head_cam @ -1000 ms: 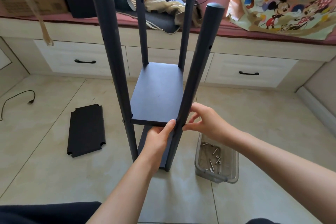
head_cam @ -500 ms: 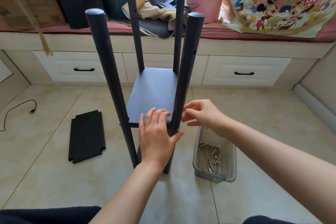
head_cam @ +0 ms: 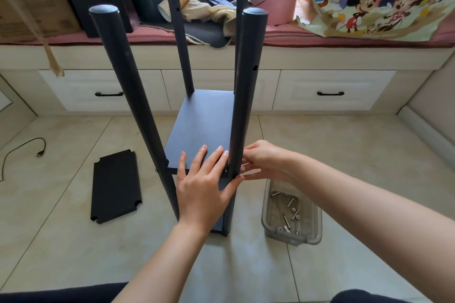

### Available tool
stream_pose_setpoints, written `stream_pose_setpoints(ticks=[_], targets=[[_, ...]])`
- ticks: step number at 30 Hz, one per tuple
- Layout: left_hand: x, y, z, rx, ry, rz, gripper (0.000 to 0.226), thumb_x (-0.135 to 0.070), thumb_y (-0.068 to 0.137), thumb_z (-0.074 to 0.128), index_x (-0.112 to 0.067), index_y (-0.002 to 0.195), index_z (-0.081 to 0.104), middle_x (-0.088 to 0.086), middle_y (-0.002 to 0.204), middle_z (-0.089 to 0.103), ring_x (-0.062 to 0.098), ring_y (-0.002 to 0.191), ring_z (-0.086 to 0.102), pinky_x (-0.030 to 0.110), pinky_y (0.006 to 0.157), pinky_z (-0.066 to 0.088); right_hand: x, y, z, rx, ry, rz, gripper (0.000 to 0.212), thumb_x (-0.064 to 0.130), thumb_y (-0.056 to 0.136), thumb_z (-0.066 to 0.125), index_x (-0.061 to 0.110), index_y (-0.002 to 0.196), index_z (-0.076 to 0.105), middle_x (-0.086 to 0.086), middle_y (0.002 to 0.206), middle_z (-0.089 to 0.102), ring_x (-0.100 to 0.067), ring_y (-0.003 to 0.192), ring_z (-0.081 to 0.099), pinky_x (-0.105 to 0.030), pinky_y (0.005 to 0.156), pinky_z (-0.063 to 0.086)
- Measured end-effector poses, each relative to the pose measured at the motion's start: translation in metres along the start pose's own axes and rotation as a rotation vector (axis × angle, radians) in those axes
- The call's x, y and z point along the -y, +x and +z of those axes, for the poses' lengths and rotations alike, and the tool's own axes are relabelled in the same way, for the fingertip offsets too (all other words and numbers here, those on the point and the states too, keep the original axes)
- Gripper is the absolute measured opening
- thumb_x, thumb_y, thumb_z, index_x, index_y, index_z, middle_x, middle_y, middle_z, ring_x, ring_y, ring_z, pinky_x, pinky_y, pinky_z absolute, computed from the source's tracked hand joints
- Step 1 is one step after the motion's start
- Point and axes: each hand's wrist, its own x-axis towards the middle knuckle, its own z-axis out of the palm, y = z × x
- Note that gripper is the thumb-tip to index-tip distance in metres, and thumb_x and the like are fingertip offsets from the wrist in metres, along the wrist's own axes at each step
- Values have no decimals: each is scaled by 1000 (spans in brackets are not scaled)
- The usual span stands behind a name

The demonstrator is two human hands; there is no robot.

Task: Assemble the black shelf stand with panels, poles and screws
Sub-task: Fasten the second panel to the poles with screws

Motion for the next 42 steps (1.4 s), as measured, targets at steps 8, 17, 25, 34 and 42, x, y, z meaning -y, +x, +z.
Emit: stream_pose_setpoints(ticks=[8, 17, 25, 34, 42], targets=[[2, -2, 4, -136, -7, 40, 49, -59, 92, 55, -23, 119, 75, -7, 126, 70, 24, 128, 60, 47, 109, 37, -24, -33, -56, 98, -182, 91, 25, 21, 97, 63, 0, 112, 65, -13, 100, 73, -18, 87, 70, -31, 81, 59], [3, -2, 11, -196, -11, 66, 44, -55, 93, 61, -19, 111, 77, -5, 123, 71, 26, 127, 60, 49, 106, 39, -120, -16, -110, -59, -350, 137, 7, 8, 96, 60, 6, 99, 66, -11, 89, 72, -12, 69, 67, -23, 66, 58], [2, -5, 17, -209, -51, 47, 41, -51, 93, 65, -14, 105, 79, -2, 122, 71, 27, 127, 59, 53, 105, 39, -203, 49, -94, -76, -636, 134, 6, 6, 89, 65, 9, 91, 69, -9, 83, 71, -14, 68, 65, -21, 64, 56], [0, -4, 16, -208, -84, 55, 40, -50, 95, 63, -14, 104, 78, -1, 122, 71, 29, 124, 60, 59, 98, 40, -241, 91, -74, 68, -1070, 253, 19, 25, 93, 66, 10, 98, 56, -11, 97, 56, -24, 88, 59, -26, 70, 43], [1, -4, 17, -190, -89, 55, 42, -51, 96, 61, -14, 101, 78, -1, 122, 71, 29, 124, 60, 58, 97, 39, -258, 103, -66, 4, -1254, 237, 29, 6, 93, 49, 7, 122, 56, -15, 127, 56, -34, 116, 59, -38, 87, 48]])
